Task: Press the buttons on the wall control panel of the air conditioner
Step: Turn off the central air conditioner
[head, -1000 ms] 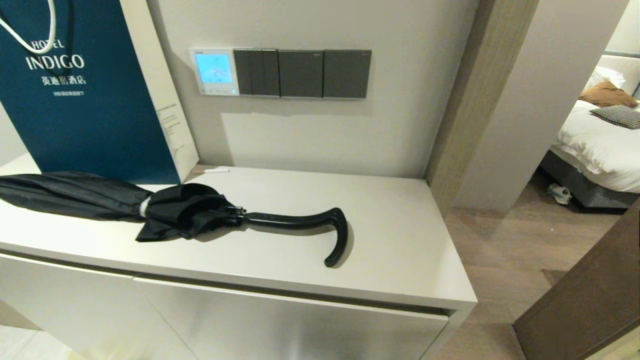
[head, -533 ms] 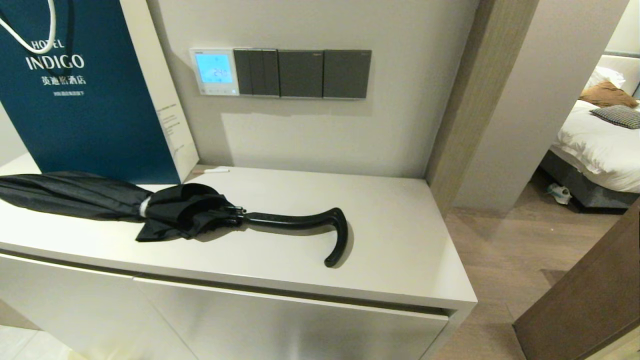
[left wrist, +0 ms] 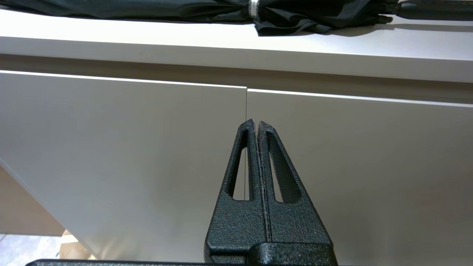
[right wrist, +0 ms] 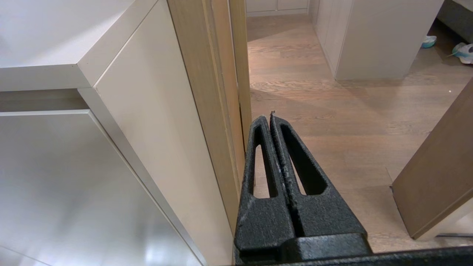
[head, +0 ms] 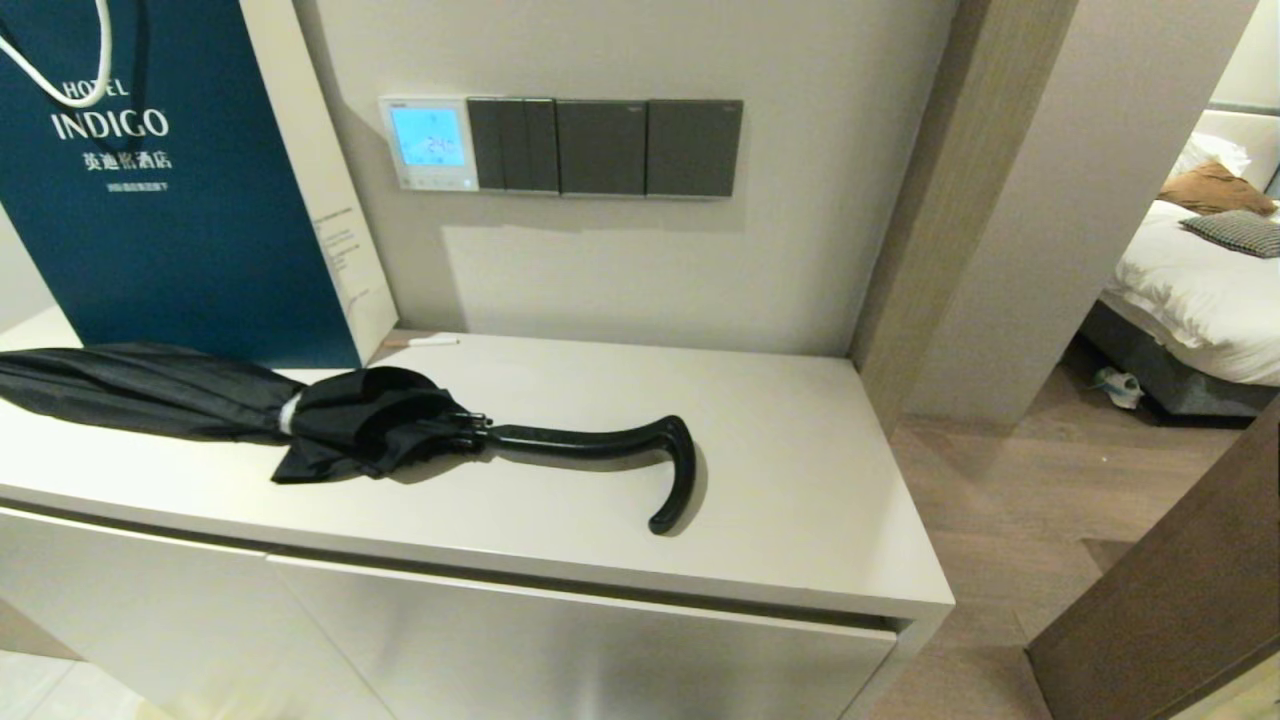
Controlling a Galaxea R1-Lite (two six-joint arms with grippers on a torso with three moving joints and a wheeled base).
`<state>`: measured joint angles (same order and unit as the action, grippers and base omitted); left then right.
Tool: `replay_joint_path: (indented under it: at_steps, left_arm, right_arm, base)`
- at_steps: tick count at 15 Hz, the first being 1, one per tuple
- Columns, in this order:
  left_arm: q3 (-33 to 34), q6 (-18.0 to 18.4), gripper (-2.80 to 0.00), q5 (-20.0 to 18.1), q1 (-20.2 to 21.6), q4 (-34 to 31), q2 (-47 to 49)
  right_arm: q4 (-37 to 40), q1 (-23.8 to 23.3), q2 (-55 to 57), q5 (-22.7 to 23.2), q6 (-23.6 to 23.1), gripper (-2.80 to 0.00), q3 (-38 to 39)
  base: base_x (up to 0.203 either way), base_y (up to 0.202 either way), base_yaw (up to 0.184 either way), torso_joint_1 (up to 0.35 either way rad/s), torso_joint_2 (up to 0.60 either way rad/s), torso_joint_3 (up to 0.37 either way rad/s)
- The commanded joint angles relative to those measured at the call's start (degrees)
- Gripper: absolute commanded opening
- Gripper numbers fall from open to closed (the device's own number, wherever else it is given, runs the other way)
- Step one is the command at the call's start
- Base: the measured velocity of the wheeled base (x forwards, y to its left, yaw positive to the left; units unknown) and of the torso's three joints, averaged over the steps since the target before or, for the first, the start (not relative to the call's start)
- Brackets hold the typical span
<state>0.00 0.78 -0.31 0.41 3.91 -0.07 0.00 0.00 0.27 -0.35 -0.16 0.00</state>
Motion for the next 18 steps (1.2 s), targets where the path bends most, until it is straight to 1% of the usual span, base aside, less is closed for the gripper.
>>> replay_joint_path:
  at_steps: [1, 18]
  left_arm:
    - [1.5, 0.0, -2.80, 0.0, 0.0, 0.0, 0.0]
    - [1.5, -0.1, -2.80, 0.0, 0.0, 0.0, 0.0]
  right_arm:
    - [0.0, 0.0, 0.1, 0.0, 0.0, -2.80, 0.1]
    - [0.0, 0.0, 0.1, 0.0, 0.0, -2.80, 0.1]
  base:
    - [0.000, 0.000, 0.000, 0.000, 0.00, 0.000]
    - [0.000, 0.000, 0.000, 0.000, 0.00, 0.000]
